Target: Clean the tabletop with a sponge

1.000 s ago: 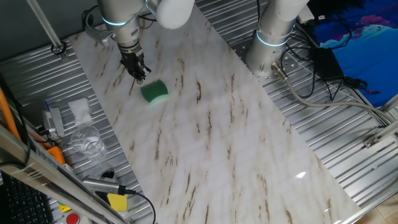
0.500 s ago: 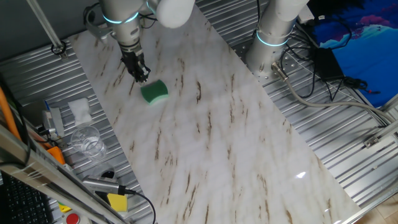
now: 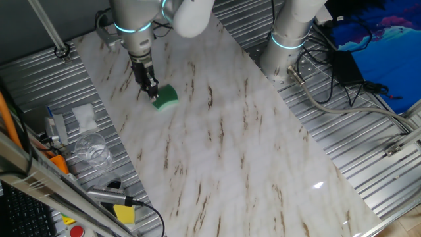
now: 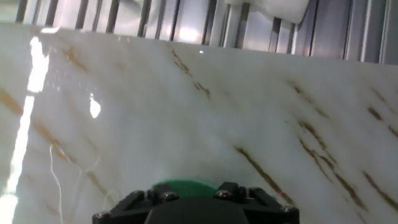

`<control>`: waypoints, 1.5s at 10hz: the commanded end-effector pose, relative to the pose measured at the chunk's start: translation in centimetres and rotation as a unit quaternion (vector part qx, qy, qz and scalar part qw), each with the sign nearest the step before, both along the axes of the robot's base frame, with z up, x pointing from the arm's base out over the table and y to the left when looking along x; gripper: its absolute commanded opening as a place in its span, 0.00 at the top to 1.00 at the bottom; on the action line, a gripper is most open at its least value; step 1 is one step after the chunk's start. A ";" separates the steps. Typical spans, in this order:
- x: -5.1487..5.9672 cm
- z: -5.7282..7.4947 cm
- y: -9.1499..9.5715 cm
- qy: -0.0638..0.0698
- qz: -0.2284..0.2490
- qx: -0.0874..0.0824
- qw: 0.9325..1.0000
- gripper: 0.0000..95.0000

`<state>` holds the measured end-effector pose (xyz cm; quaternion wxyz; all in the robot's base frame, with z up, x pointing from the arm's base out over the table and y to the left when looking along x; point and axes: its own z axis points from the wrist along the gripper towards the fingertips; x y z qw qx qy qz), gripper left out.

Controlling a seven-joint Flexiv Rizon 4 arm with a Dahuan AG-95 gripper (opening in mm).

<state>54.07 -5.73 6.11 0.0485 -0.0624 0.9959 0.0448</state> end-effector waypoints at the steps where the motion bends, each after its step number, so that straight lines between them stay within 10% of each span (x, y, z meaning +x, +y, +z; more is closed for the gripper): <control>1: -0.1 -0.5 0.2 -0.005 -0.009 -0.002 1.000 0.20; 7: -1.4 -1.9 -0.1 -0.027 -0.014 0.002 1.000 0.20; 15: -2.1 -3.8 -0.5 -0.016 -0.031 0.001 0.999 0.20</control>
